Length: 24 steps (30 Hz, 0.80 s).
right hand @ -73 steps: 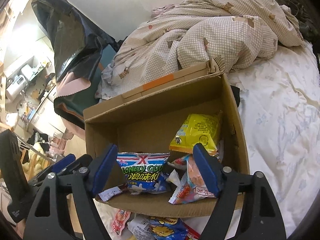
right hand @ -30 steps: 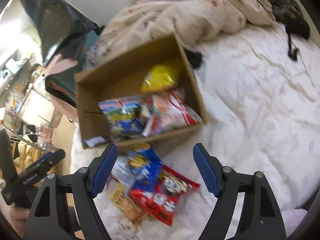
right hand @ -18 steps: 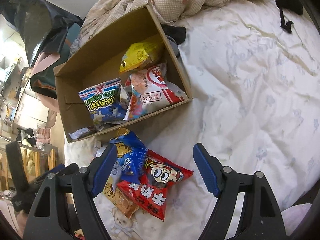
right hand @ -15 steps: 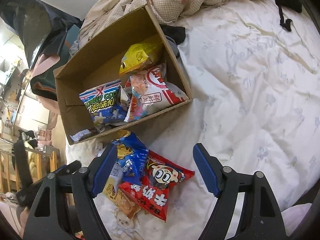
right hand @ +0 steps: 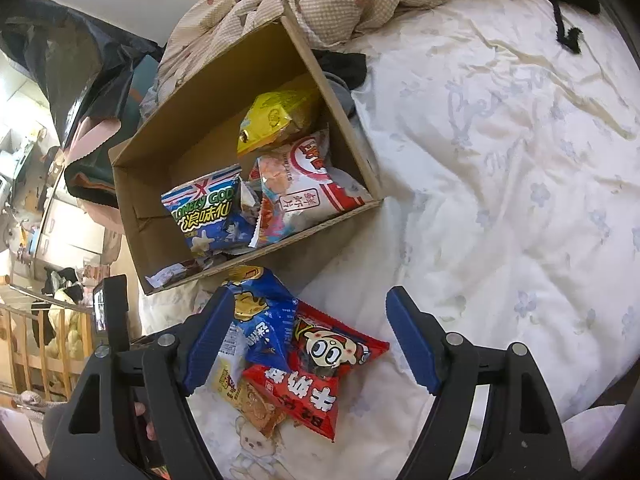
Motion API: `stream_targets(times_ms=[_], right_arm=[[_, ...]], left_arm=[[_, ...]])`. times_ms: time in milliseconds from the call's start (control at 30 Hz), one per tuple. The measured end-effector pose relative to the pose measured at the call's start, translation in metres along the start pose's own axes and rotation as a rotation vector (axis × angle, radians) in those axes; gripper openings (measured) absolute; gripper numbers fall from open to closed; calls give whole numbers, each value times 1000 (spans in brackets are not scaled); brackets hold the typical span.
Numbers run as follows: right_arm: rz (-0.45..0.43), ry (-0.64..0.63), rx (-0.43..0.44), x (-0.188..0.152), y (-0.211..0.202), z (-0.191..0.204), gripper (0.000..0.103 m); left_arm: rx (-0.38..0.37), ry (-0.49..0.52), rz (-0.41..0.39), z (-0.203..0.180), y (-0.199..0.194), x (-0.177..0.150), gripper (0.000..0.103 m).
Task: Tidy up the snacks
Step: 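Move the left gripper back to the pile and grasp the pink stick pouch, then hold the pink pouch with the left gripper while the right grasps the red cartoon-face bag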
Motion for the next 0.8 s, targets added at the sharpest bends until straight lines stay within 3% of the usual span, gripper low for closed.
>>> stream_targets(times_ms=[167, 300, 367, 467, 800], right_arm=[[5, 8, 7, -2, -1, -1, 80], [1, -11, -5, -3, 0, 2, 80], [0, -17, -14, -3, 1, 2, 80], [0, -14, -23, -2, 2, 1, 80], [62, 18, -2, -12, 9, -9, 80]], left_arm=[[73, 94, 36, -14, 10, -7, 72], [46, 78, 45, -9, 13, -6, 72], [54, 109, 32, -12, 11, -5, 58], [36, 118, 24, -18, 7, -7, 54], [-42, 79, -59, -27, -52, -31, 52]])
Point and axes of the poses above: each gripper's, at about its wrist camera, not at the fingertips, and y roughly the way its jaws point, z to its left, x to its top, the point moved 9 cm from there along y, roughly the way its jaws point, and after that the axes turned 14 degrees about -x, right-handed, at the moved point
